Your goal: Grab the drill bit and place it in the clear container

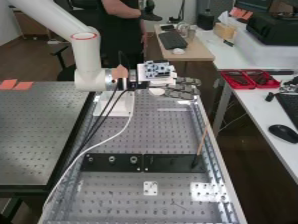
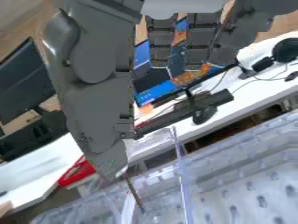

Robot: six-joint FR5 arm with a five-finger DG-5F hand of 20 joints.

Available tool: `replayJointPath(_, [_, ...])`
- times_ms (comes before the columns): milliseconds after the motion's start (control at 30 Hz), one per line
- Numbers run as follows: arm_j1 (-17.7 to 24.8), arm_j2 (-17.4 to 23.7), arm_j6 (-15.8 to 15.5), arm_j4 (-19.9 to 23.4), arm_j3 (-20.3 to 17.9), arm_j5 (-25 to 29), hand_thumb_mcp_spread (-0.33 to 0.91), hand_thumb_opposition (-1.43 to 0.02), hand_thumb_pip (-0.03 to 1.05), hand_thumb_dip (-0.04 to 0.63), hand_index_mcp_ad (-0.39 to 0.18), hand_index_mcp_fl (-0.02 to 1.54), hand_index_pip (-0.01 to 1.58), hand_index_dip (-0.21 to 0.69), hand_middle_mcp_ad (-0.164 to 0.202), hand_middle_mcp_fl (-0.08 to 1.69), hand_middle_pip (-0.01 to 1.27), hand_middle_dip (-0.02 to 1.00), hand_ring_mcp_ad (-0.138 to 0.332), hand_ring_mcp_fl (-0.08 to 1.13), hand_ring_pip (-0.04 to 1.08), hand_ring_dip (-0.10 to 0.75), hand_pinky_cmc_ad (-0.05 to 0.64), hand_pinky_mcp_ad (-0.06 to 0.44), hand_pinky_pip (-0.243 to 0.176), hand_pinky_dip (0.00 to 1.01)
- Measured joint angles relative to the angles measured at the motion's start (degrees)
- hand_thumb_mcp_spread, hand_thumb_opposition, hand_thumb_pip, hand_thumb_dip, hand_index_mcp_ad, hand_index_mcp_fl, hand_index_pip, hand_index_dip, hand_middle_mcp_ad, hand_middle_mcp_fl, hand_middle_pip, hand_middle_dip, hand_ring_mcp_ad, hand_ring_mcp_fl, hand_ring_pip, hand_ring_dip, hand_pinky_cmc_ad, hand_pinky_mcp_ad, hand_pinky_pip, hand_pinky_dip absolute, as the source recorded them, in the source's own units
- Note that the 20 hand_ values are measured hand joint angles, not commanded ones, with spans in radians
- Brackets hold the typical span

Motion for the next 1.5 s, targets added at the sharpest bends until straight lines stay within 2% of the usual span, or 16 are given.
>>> replayJointPath(167, [0.0,-1.7,0.3,-1.6,0.9,0.7,0.69,-0.98,0.39,0.218,-0.166,1.00,0.79,0.267,0.051,0.00,0.14,0.05,0.148,0.10,0.12,-0.035,0.262,0.133,-0.044,0.19])
replayJointPath(233, [0.0,-2.0,0.4,-1.9,1.0,0.8,0.69,-0.98,0.39,0.218,-0.166,0.99,0.79,0.267,0.051,0.04,0.14,0.05,0.148,0.10,0.12,-0.035,0.265,0.133,-0.044,0.19])
replayJointPath(1167, [-0.4,-2.1,0.9,-1.9,1.0,0.2,0.69,-0.98,0.39,0.218,-0.166,0.99,0.81,0.250,0.051,0.01,0.14,0.05,0.150,0.10,0.12,-0.035,0.265,0.133,-0.044,0.19])
replayJointPath(1233, [-0.4,-2.1,0.9,-2.9,1.3,0.0,0.65,-0.96,0.38,0.223,-0.169,0.96,0.79,0.253,0.051,0.03,0.14,0.05,0.147,0.10,0.12,-0.035,0.265,0.133,-0.044,0.19])
replayJointPath(1367, [-0.5,-2.3,0.8,-4.5,2.0,-0.6,0.57,-0.90,0.34,0.227,-0.162,0.54,0.47,0.258,0.051,-0.05,0.14,0.05,0.145,0.06,0.12,-0.035,0.265,0.133,-0.047,0.19])
replayJointPath(1500, [-0.5,-2.3,0.9,-4.5,1.9,-0.4,0.53,-0.84,0.34,0.227,-0.134,0.45,0.37,0.248,0.052,-0.06,0.14,0.05,0.162,0.06,0.11,-0.035,0.251,0.129,-0.051,0.19])
